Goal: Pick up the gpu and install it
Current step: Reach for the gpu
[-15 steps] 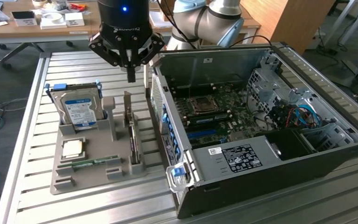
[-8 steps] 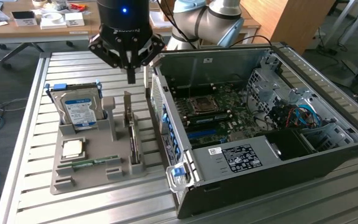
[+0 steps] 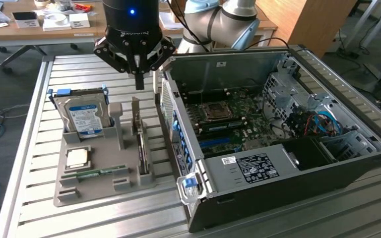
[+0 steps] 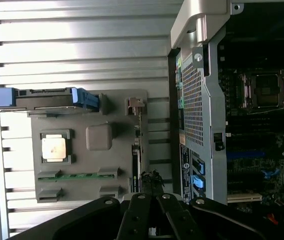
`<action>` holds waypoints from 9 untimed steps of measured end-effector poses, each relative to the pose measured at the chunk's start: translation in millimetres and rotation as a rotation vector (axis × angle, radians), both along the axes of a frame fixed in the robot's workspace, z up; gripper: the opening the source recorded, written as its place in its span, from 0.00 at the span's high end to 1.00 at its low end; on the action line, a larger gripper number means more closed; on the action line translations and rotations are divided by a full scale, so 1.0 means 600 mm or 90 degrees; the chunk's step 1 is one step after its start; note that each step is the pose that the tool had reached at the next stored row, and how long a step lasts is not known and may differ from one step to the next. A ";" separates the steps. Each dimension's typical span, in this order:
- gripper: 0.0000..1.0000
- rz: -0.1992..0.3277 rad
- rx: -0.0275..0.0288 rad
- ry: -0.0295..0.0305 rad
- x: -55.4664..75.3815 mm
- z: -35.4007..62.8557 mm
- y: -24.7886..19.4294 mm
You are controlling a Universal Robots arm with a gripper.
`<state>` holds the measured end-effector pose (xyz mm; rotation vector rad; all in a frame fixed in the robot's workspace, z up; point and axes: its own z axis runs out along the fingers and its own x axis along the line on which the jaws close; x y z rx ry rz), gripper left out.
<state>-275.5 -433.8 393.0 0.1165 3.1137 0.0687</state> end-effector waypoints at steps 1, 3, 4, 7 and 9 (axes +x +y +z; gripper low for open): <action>0.89 0.000 0.0000 0.0000 0.000 0.000 -0.0011; 0.89 0.000 0.0001 -0.0001 0.000 0.000 -0.0047; 0.89 0.000 0.0001 -0.0001 0.000 0.000 -0.0072; 0.89 0.000 0.0000 0.0000 -0.001 0.000 -0.0148; 0.89 0.000 0.0001 -0.0001 -0.002 0.000 -0.0199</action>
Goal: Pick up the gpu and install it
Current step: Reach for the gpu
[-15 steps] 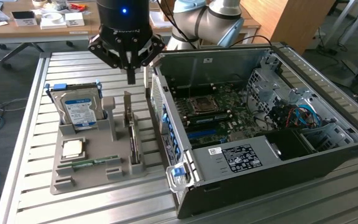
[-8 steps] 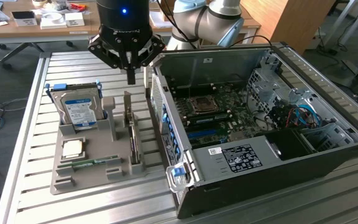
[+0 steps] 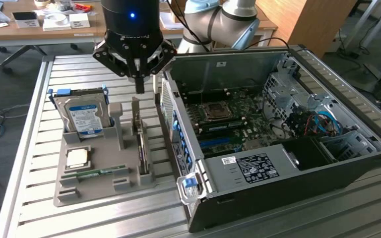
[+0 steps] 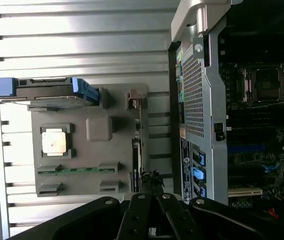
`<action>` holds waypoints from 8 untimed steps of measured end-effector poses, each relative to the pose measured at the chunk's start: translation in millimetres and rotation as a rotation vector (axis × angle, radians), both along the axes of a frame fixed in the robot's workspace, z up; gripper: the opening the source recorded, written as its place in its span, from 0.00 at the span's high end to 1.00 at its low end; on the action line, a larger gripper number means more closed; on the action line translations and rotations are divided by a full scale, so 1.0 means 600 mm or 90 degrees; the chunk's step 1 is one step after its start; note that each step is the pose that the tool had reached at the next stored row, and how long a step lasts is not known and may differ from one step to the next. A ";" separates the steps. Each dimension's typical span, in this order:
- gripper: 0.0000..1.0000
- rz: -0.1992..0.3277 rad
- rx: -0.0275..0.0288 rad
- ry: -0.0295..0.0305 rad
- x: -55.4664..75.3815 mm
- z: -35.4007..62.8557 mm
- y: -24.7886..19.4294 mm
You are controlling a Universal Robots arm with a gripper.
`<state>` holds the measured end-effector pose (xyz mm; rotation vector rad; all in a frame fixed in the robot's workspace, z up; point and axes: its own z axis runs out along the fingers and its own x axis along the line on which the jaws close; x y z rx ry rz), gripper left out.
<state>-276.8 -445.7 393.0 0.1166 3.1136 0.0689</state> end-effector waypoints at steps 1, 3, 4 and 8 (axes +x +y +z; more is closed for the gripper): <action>0.89 0.000 0.0000 0.0000 0.000 0.000 -0.0027; 0.89 0.000 0.0000 0.0000 -0.001 0.000 -0.0077; 0.89 0.000 0.0000 0.0000 -0.001 0.000 -0.0099; 0.89 0.000 0.0000 0.0000 -0.002 0.000 -0.0157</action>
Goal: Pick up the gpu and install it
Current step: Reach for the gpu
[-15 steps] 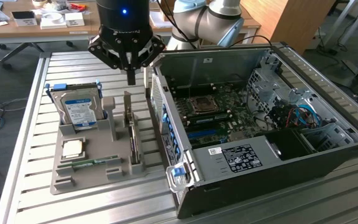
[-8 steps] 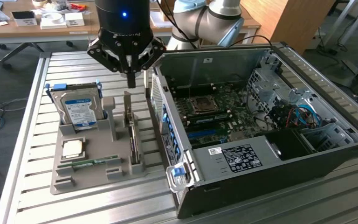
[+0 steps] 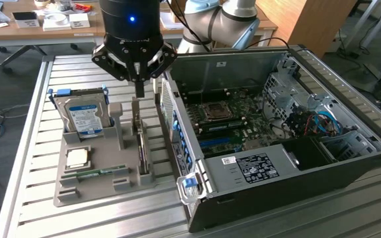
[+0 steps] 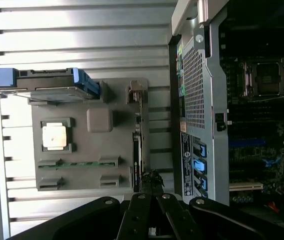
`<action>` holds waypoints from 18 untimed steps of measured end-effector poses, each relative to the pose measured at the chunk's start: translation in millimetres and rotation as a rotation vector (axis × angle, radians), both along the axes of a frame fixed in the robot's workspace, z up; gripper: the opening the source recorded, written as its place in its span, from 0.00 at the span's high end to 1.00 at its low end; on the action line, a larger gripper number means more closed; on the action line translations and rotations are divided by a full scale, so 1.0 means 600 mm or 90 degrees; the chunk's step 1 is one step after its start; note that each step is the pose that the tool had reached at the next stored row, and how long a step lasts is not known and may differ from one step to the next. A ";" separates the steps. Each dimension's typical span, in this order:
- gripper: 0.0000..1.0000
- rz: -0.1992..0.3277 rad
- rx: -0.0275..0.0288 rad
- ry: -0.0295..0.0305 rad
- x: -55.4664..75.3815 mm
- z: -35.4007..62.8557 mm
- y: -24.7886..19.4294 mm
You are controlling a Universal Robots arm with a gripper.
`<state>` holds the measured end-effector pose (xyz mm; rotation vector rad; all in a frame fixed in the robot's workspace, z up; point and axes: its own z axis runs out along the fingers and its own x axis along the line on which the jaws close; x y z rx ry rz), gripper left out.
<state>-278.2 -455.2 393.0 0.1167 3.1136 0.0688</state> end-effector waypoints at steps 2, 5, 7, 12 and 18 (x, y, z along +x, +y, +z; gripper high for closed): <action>0.89 0.000 0.0000 0.0000 0.000 0.000 0.0000; 0.89 0.000 0.0000 0.0000 0.000 0.000 -0.0001; 0.89 0.000 0.0000 0.0000 0.000 0.000 -0.0001; 0.89 0.000 0.0000 0.0000 0.000 0.000 -0.0039; 0.89 0.000 0.0001 0.0000 -0.001 0.000 -0.0133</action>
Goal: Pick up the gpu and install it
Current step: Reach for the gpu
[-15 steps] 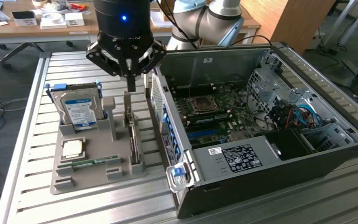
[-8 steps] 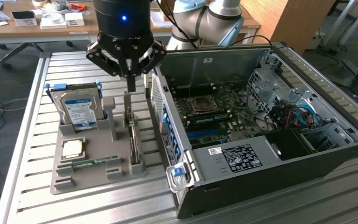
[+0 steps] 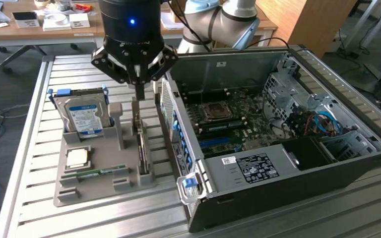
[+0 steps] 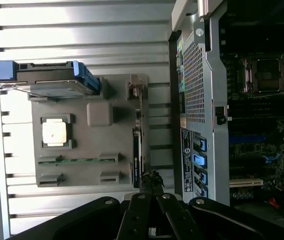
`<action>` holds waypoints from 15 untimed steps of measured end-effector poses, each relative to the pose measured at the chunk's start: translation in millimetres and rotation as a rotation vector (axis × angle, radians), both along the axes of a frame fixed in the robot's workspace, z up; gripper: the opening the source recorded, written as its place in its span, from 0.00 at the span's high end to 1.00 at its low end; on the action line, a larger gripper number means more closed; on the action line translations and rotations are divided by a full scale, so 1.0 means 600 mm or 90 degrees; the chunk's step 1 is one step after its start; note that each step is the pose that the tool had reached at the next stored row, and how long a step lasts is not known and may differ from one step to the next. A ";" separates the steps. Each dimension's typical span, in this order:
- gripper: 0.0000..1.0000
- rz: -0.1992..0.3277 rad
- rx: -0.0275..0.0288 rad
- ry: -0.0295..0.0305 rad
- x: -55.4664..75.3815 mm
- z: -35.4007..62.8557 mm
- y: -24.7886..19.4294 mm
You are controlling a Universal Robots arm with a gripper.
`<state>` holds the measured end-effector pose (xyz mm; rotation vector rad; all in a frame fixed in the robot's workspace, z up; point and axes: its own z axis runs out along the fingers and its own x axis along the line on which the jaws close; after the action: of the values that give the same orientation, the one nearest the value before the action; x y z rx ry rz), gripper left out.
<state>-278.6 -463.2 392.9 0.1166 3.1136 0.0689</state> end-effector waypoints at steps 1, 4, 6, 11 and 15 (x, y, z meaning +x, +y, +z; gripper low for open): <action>0.89 0.000 0.0000 0.0000 0.000 0.000 -0.0024; 0.89 0.000 -0.0001 0.0000 -0.001 0.000 -0.0097; 0.89 0.000 0.0000 0.0000 -0.001 0.000 -0.0134; 0.89 0.000 -0.0001 0.0000 -0.004 -0.001 -0.0143; 0.89 0.000 -0.0001 0.0000 -0.010 -0.001 -0.0142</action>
<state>-284.8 -471.7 392.1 0.1166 3.1136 0.0688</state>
